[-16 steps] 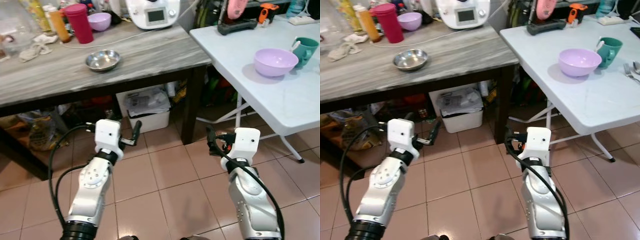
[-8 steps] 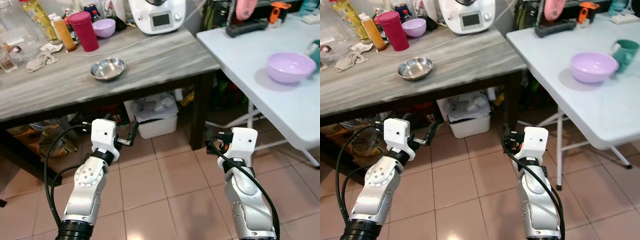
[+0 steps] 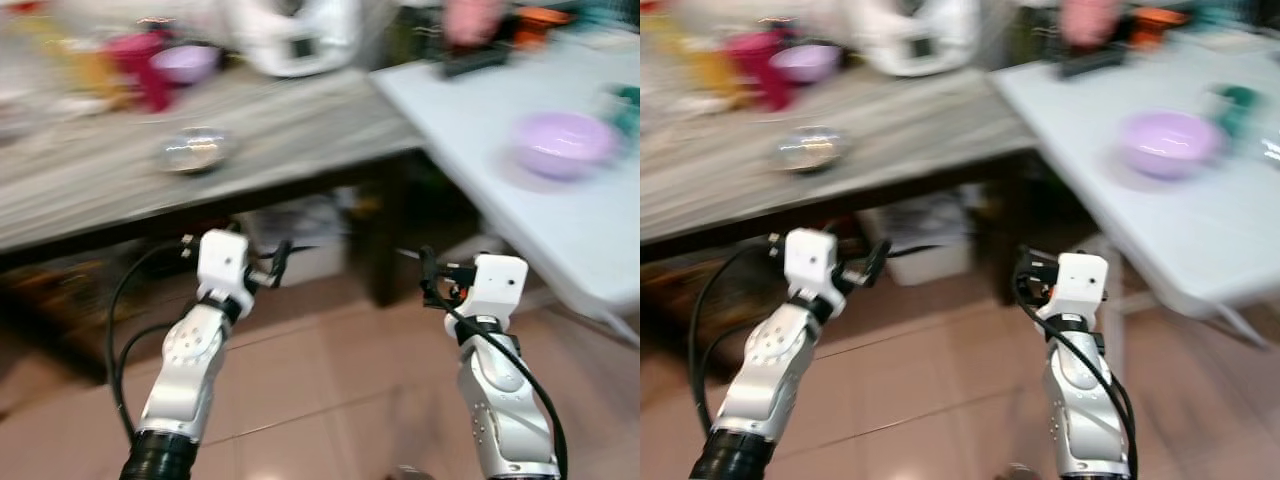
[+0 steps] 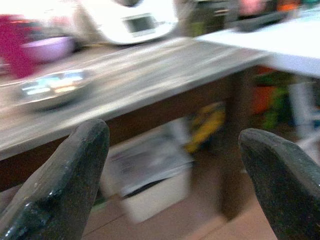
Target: Setting the table
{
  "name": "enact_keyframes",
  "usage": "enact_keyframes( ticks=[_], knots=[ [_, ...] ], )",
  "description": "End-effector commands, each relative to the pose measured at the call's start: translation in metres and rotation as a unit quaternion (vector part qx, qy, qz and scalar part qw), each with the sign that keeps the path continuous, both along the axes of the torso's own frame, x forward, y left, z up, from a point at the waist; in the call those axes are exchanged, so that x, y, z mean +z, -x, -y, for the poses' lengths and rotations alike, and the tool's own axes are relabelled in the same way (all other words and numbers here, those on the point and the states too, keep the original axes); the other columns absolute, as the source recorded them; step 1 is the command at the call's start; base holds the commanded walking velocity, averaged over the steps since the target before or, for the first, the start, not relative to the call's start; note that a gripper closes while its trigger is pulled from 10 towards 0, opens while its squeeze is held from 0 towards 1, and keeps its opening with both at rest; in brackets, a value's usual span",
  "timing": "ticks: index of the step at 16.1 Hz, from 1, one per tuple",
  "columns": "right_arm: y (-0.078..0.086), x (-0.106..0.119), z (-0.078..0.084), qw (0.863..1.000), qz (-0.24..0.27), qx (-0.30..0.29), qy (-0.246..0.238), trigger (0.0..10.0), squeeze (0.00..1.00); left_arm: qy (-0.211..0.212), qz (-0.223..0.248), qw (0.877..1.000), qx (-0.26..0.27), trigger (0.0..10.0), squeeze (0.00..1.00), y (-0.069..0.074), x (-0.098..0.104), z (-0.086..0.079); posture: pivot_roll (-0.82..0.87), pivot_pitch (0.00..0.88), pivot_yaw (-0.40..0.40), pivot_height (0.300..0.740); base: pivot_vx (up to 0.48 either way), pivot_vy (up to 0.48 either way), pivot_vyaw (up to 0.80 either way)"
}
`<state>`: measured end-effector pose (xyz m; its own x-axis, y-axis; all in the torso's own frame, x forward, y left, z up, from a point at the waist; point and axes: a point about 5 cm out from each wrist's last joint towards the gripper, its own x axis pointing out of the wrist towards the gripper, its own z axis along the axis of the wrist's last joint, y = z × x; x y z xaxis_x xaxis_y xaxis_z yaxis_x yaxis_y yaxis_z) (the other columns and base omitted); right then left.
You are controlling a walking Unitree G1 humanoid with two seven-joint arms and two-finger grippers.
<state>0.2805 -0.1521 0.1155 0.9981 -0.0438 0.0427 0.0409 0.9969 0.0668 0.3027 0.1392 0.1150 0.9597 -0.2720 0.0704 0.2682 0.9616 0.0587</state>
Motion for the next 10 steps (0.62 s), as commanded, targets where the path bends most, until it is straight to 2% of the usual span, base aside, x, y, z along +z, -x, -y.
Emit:
enact_keyframes(
  ticks=[1,2,6,10],
  knots=[
    [-0.001,0.003,-0.008,1.000,0.008,0.012,-0.004,10.0,0.00,-0.006,-0.006,1.000,0.012,10.0,0.00,-0.001,-0.002,-0.007,-0.26,0.060,0.129,0.740,0.000,0.000,0.48],
    [-0.001,0.003,-0.009,1.000,0.009,0.013,-0.004,10.0,0.00,-0.006,-0.005,1.000,0.011,10.0,0.00,-0.001,-0.002,-0.007,-0.26,0.059,0.130,0.740,0.000,0.000,0.44],
    [-0.002,0.004,-0.007,1.000,0.012,0.008,-0.009,10.0,0.00,-0.013,0.007,1.000,-0.004,10.0,0.00,-0.003,0.001,-0.005,-0.26,0.052,0.133,0.740,0.000,0.000,0.00],
    [-0.003,0.005,-0.007,1.000,0.017,0.002,-0.011,10.0,0.00,-0.021,0.028,0.999,-0.024,10.0,0.00,-0.005,0.008,-0.001,-0.27,0.035,0.148,0.740,0.397,0.000,0.00]
  ],
)
